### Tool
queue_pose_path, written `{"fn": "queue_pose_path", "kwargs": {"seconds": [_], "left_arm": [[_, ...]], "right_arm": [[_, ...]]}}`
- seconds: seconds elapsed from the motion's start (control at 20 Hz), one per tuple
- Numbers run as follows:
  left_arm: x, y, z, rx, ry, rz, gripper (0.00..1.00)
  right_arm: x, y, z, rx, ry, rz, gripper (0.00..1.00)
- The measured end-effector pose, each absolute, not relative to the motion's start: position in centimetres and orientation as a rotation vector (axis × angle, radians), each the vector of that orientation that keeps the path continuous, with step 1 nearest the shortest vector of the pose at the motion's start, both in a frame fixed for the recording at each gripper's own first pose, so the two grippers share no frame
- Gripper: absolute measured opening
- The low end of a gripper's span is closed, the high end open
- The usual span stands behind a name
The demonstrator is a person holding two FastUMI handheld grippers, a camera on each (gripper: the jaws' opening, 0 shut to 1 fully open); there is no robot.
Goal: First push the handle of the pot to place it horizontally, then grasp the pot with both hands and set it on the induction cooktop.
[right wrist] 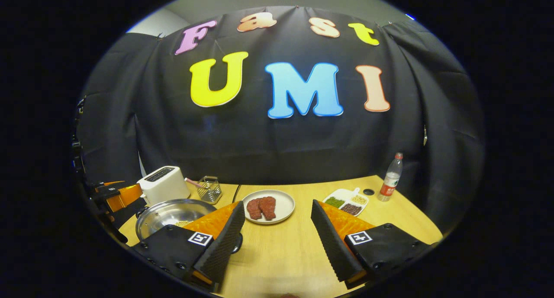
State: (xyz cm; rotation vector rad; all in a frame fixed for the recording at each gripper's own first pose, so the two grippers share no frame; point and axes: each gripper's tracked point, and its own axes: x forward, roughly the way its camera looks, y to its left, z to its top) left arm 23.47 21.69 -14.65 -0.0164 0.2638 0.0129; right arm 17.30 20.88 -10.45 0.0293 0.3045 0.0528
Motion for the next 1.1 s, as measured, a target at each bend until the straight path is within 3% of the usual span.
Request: {"fn": "queue_pose_path", "kwargs": {"seconds": [0.55, 1.0, 1.1], "left_arm": [[13.2, 6.2, -1.7, -0.019, 0.068, -0.052, 0.82], [2.0, -0.5, 4.6, 0.023, -0.030, -0.057, 0.80], [0.1, -0.7, 5.2, 0.018, -0.031, -0.053, 0.80]], "right_arm": [[7.4, 7.5, -2.6, 0.032, 0.128, 0.016, 0.97], [-1.5, 2.1, 1.2, 0.002, 0.054, 0.065, 0.97], [-2.9, 1.5, 1.8, 0.000, 0.036, 0.061, 0.92]]}}
